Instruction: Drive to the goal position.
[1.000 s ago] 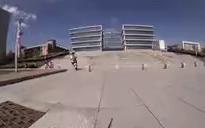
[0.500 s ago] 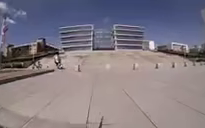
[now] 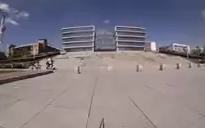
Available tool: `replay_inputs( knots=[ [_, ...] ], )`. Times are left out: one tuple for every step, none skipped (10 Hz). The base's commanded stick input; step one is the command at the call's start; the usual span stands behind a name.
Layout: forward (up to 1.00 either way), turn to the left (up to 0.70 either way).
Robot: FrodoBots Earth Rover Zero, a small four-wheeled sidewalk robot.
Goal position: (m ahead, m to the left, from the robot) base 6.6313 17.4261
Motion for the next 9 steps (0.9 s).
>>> replay_inputs(
  knots=[
    [0.7,0.0],
    [0.7,0.0],
    [0.7,0.0],
    [0.7,0.0],
    [0.7,0.0],
    [0.7,0.0],
    [0.7,0.0],
    [0.7,0.0],
    [0.7,0.0]
  ],
)
